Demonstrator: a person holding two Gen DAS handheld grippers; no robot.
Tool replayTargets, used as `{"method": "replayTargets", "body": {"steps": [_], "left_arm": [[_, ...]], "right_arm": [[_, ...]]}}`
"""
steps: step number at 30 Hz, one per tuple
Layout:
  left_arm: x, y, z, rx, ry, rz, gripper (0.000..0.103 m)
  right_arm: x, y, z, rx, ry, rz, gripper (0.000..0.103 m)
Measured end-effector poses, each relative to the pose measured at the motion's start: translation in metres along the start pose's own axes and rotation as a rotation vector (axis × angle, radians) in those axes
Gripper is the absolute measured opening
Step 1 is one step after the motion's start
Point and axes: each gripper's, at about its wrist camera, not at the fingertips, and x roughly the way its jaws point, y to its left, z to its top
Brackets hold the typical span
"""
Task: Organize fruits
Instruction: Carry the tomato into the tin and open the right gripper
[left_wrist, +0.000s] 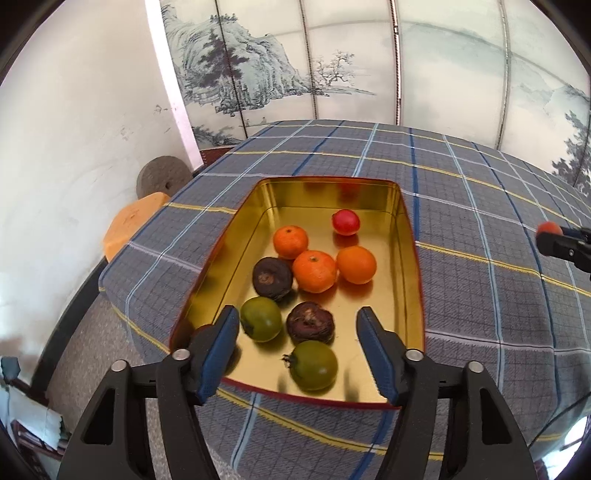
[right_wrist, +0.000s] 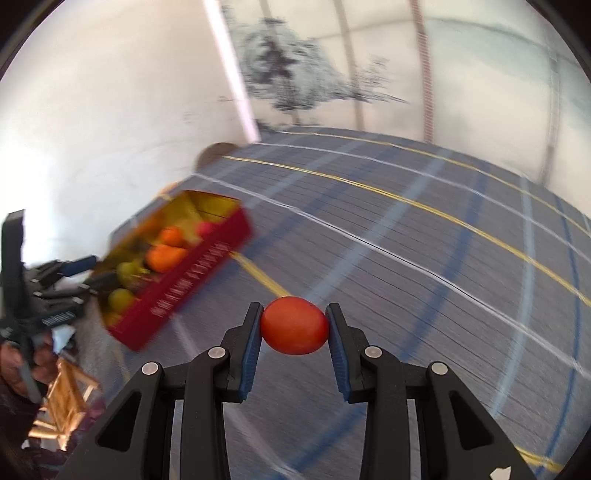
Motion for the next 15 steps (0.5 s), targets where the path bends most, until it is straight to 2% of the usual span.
{"method": "replayTargets", "body": {"steps": [5,10,15], "left_arm": [[-0.003,0.013,-0.004,-0.008,-0.017,0.024,0.072],[-0.009,0.019,-0.006,0.026,-0.058,0.082,0.076],[-0.013,0.032,-0.005,0.008,-0.07,0.071,0.076]], "right_arm": [[0.029,0.051,0.021,-0.067,0.021,0.097,0.032],[0.058,0.083,0.036,-0.101,0.039,0.145,0.032],[0.086,0.103,0.053,-0.104,0.049,0.174,0.032]]}}
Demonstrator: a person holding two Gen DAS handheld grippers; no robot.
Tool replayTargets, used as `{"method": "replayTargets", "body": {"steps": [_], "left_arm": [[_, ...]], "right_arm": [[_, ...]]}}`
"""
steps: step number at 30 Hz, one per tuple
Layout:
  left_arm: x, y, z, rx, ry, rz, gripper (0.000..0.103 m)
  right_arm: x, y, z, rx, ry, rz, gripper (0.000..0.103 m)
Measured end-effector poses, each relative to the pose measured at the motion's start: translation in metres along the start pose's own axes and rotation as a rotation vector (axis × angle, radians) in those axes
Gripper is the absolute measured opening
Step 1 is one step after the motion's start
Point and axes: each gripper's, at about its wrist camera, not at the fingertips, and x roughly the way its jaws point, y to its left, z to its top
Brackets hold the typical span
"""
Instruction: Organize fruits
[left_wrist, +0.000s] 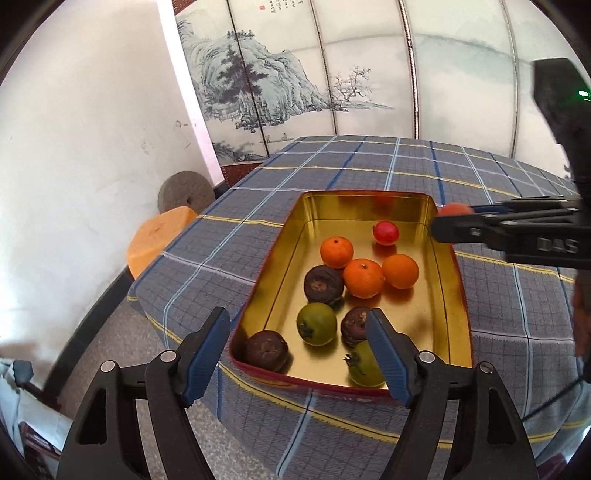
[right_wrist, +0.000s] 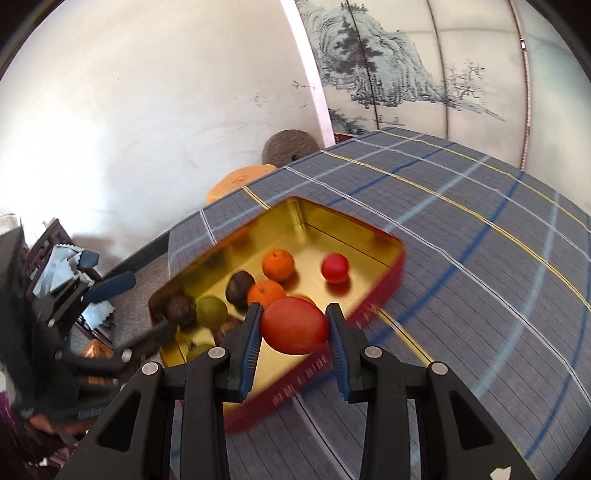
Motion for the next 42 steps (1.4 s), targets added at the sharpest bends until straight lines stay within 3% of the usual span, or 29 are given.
{"method": "replayTargets", "body": {"steps": [5,8,11,13,14,15,22,23,27,29,42], "left_arm": [[-0.007,0.01,0.001,-0.02,-0.046,0.011,0.077],[-0.009,0.015,0.004,-0.033,-0.035,0.036,0.085],[-0.012,0.017,0.006,-0.045,-0.042,0.048,0.085],[-0.015,0.019,0.007,-0.048,-0.052,0.033,0.085],[-0.016,0.02,0.008,-0.048,-0.056,0.034,0.086],[-0.017,0.02,0.008,-0.045,-0.063,0.03,0.086],[-0.033,0.023,0.012,-0.071,-0.1,-0.027,0.088],[-0.036,0.023,0.013,-0.076,-0.107,-0.032,0.088],[-0.048,0.021,0.014,-0.078,-0.133,-0.041,0.09],[-0.052,0.019,0.015,-0.073,-0.143,-0.049,0.091],[-0.079,0.009,0.017,-0.05,-0.184,-0.076,0.095]], "right_arm": [[0.029,0.007,0.016,0.0,0.023,0.004,0.032],[0.042,0.005,0.02,0.021,0.028,0.001,0.033],[0.047,0.003,0.024,0.045,0.011,0.017,0.034],[0.044,0.003,0.026,0.05,-0.011,0.017,0.039],[0.043,0.004,0.027,0.051,-0.02,0.017,0.047],[0.037,0.004,0.027,0.052,-0.039,0.02,0.053],[-0.016,0.016,0.016,0.023,-0.18,-0.043,0.069],[-0.026,0.019,0.012,0.014,-0.202,-0.06,0.07],[-0.065,0.036,-0.01,-0.046,-0.301,-0.167,0.091],[-0.08,0.045,-0.02,-0.08,-0.339,-0.216,0.096],[-0.126,0.059,-0.047,-0.12,-0.397,-0.259,0.1]]}}
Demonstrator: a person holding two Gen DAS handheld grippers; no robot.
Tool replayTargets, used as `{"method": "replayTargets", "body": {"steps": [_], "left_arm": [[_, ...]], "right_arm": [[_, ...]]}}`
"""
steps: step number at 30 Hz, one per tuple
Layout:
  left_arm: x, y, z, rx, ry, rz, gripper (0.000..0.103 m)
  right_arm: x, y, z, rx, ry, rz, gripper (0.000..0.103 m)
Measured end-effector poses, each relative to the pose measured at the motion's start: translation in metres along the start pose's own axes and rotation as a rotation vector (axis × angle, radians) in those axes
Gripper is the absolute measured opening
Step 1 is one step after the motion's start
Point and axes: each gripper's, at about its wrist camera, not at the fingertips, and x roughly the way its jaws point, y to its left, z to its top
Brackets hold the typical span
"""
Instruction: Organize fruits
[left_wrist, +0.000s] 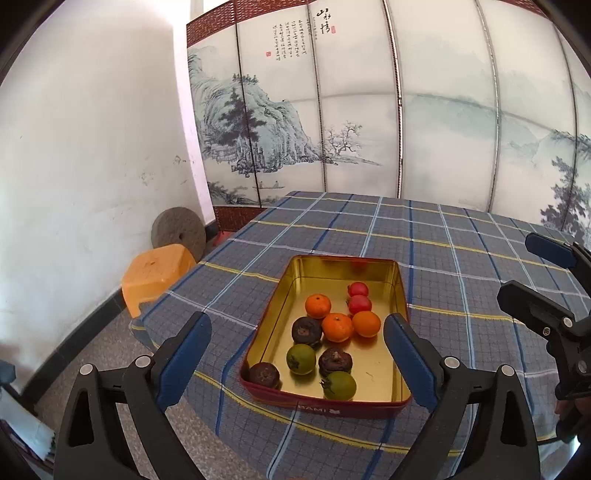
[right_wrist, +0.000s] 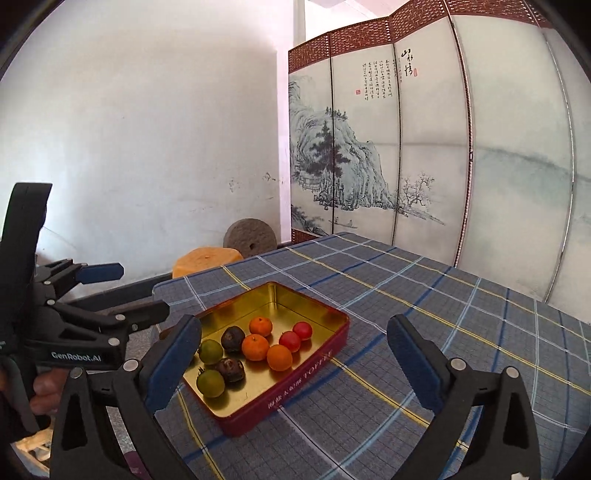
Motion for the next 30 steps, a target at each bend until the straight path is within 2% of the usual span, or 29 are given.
{"method": "replayTargets", "body": {"steps": [7,17,23,26,30], "left_arm": [[-0.003,-0.011,0.002,0.016,0.018,-0.031,0.098],[-0.002,-0.033,0.004,0.074,0.026,-0.027,0.102],[0.002,-0.038,0.012,0.047,0.039,-0.021,0.102],[0.004,-0.043,0.015,0.046,0.051,-0.017,0.102],[0.005,-0.053,0.015,0.067,0.062,-0.005,0.103]], "right_arm": [[-0.005,-0.01,-0.009,0.016,0.016,-0.015,0.1],[-0.008,-0.055,-0.033,0.053,0.07,-0.077,0.1],[-0.01,-0.128,-0.055,0.064,0.155,-0.215,0.1],[-0.003,-0.186,-0.075,0.092,0.276,-0.318,0.101],[0.002,-0.257,-0.105,0.164,0.403,-0.413,0.101]]}}
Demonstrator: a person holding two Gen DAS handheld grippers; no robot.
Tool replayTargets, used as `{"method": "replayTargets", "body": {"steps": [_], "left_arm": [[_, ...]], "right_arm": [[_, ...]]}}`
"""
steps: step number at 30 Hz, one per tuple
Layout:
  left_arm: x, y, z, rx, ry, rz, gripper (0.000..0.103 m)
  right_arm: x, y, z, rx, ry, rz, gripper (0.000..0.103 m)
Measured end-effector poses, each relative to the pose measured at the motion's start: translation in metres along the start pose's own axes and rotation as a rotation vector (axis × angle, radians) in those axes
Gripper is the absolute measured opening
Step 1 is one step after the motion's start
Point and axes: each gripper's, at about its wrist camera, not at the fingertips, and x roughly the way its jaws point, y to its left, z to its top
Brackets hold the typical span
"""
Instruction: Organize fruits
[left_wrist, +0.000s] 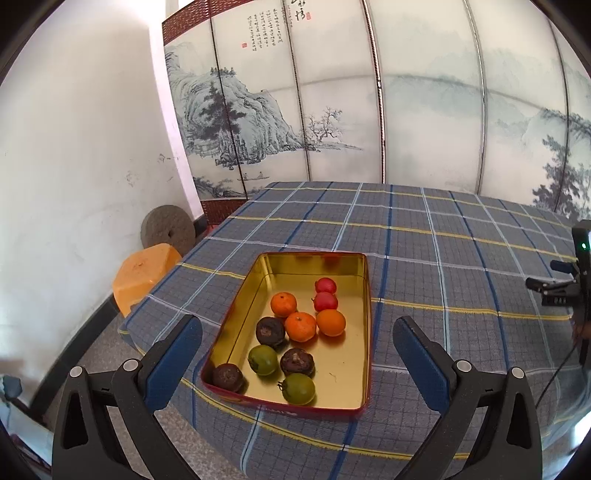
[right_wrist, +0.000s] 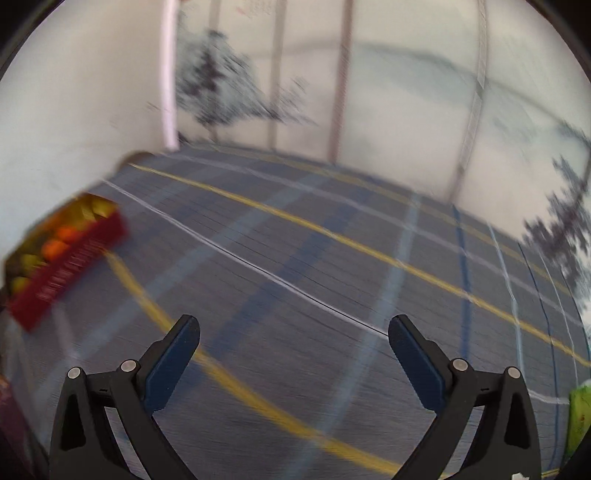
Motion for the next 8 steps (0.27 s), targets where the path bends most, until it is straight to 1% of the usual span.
{"method": "replayTargets", "body": {"steps": [5,8], "left_arm": [[0.005,-0.011,0.004,0.018,0.032,0.017,0.103],[0.009,-0.014,0.005,0.019,0.061,0.023,0.102]], "right_arm": [[0.034,-0.056,-0.011,0.087,0.109,-0.024,0.101],[0.051,-0.074,-0.015,0.108,0.171,-0.014,0.101]]}}
